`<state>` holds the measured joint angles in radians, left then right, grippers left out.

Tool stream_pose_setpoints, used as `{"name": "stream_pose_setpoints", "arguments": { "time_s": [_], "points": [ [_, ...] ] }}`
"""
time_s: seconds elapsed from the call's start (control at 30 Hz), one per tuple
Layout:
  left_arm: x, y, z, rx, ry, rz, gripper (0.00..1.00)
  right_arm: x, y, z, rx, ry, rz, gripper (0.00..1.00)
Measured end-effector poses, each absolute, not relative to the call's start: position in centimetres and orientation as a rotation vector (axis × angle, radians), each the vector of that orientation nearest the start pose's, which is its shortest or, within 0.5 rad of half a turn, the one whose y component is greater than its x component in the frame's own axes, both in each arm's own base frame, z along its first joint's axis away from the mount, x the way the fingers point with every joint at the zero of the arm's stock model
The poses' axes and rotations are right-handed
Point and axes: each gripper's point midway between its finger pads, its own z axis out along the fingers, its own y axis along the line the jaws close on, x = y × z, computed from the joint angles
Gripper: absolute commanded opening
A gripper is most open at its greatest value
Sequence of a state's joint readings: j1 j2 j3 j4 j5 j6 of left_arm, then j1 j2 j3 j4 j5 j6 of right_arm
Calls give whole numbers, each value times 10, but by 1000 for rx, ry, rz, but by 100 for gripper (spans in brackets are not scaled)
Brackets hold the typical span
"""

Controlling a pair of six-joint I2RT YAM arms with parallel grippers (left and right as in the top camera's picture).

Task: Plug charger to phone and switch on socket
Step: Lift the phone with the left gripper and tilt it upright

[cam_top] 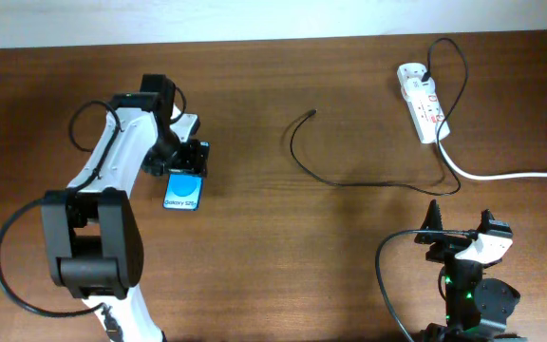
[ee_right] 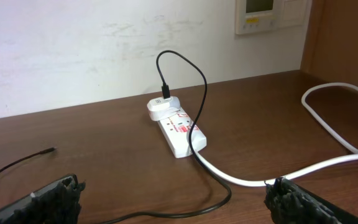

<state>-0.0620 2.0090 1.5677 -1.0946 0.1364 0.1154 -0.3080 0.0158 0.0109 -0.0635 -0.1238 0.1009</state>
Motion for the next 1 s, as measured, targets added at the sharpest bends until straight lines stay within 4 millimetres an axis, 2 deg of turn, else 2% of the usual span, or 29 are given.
{"name": "stream_pose_setpoints", "arguments": {
  "time_s": [0.07,0.13,0.23,0.33,0.4,0.8,0.9,1.0],
  "points": [
    [382,-51,68,278,3072,-241,34,240,-54,160,240,1621,-57,98],
    [381,-53,86,280,3035,-254,33,240,-54,160,240,1621,-57,98],
    [375,-59,130,287,2935,-307,32,240,-54,160,240,1621,-57,98],
    [366,-67,158,249,2879,-374,32,240,-54,160,240,1621,-56,98],
    [360,-70,169,212,2870,-410,30,240,-54,160,240,1621,-57,98],
    [337,-118,192,129,2854,-889,29,240,-54,160,240,1621,-57,98],
    [330,-122,194,61,2880,-945,29,240,-54,160,240,1621,-57,98],
    [333,-122,195,-18,2884,-961,29,240,-54,160,241,1621,-57,98]
  ]
}}
